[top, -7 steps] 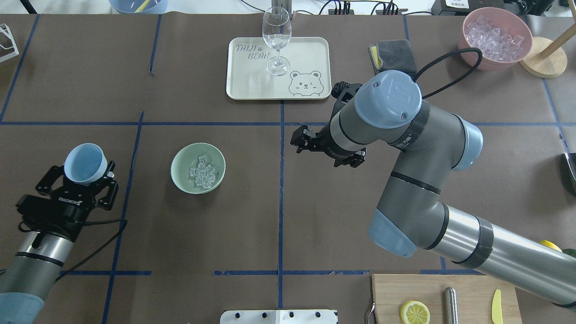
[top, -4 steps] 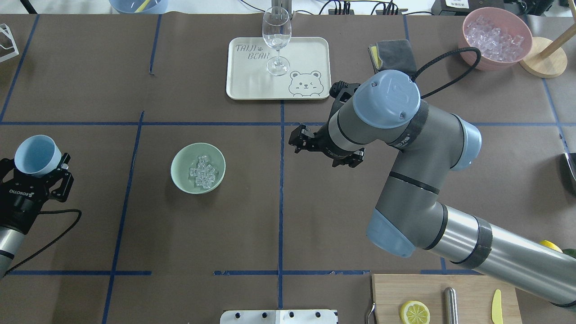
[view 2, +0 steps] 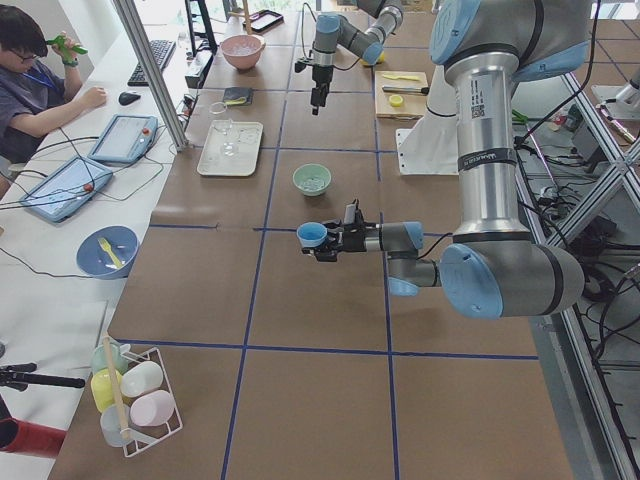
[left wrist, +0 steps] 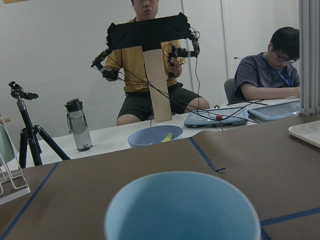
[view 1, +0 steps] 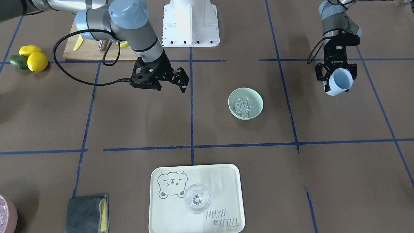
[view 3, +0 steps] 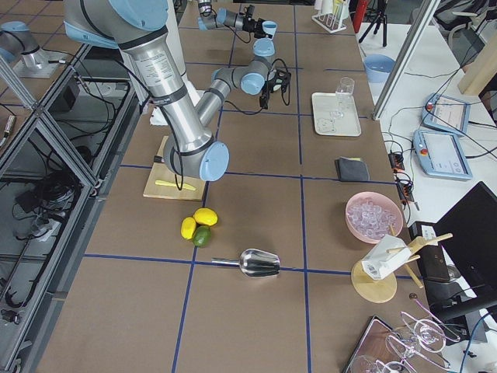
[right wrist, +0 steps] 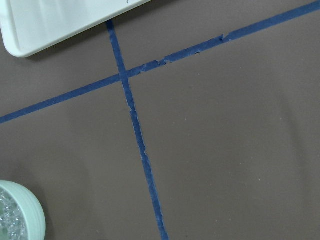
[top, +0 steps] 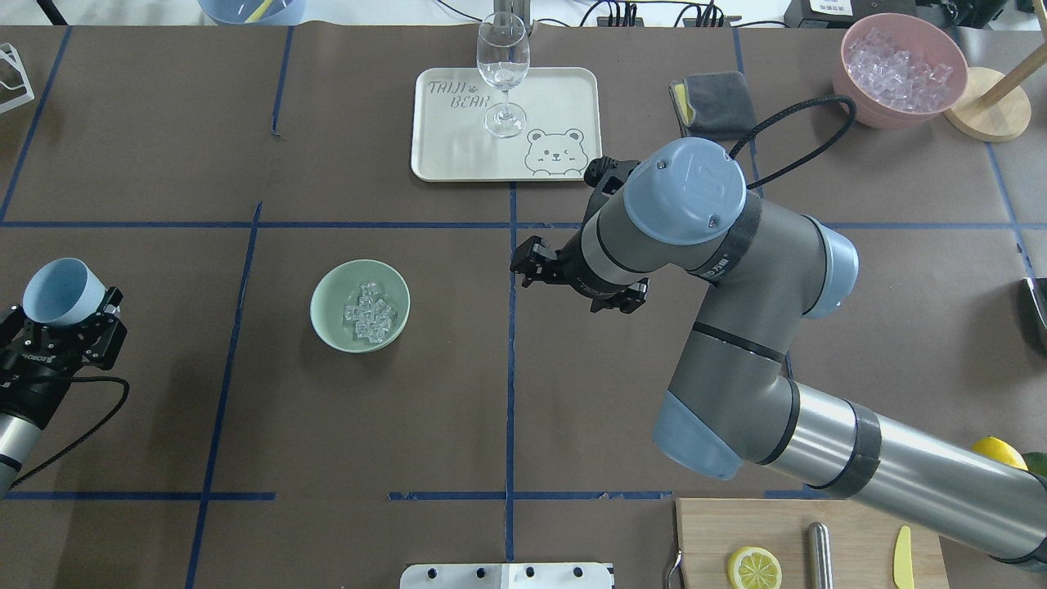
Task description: Pour ice into bowl
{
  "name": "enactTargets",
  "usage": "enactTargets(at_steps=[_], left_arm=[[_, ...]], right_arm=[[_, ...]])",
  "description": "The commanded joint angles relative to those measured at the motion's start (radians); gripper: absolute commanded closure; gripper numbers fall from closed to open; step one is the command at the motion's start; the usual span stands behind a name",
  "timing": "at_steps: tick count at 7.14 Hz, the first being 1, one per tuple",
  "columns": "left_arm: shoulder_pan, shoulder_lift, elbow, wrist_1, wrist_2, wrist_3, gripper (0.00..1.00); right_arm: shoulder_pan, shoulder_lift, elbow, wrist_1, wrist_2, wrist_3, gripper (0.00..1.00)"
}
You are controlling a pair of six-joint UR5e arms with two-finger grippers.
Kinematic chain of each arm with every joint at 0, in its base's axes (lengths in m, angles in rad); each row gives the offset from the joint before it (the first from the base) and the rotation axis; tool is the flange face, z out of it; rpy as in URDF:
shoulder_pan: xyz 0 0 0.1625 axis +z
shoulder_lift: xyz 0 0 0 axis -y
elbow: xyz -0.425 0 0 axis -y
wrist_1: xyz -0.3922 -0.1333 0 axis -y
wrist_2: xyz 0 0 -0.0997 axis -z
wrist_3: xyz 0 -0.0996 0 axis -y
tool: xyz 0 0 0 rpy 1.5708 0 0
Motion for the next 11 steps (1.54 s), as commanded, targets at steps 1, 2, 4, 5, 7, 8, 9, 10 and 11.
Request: enactTargets(at_steps=[1,2,4,5,7,8,9,10,11], left_arm=[[0.0,-0.001,0.036,0.002,-0.033,-0.07,1.0],[-0.008,-0.004,0.055,0.003,-0.036,-0.071,1.0],[-0.032,-0.047,0.119,0.008,-0.047,-0.074,1.0],[-0.035,-0.073,0.162,0.008,-0.047,-0.076,1.0],[-0.038,-0.084,0.178,0.008,-0.049,-0.076,1.0],[-0.038,-0.09,0.187,0.012,-0.053,-0.074,1.0],[-0.041,-0.099,0.192,0.012,-0.067,-0.077,1.0],[-0.051,-0.117,0.192,0.012,-0.082,-0.077,1.0],[-0.055,-0.116,0.192,0.012,-0.108,-0.076,0.87]], right_arm=[[-0.039,0.036,-0.018,-0.001,-0.021,0.036,0.0],[-0.067,0.085,-0.067,-0.001,-0.06,0.059,0.0],[-0.104,0.182,-0.184,0.022,-0.111,0.099,0.0],[-0.113,0.194,-0.207,0.048,-0.123,0.124,0.0],[-0.127,0.241,-0.257,0.051,-0.14,0.128,0.0],[-0.132,0.245,-0.261,0.053,-0.143,0.128,0.0],[-0.138,0.245,-0.261,0.054,-0.151,0.128,0.0],[-0.138,0.246,-0.261,0.054,-0.151,0.128,0.0],[-0.139,0.248,-0.261,0.054,-0.151,0.129,0.0]])
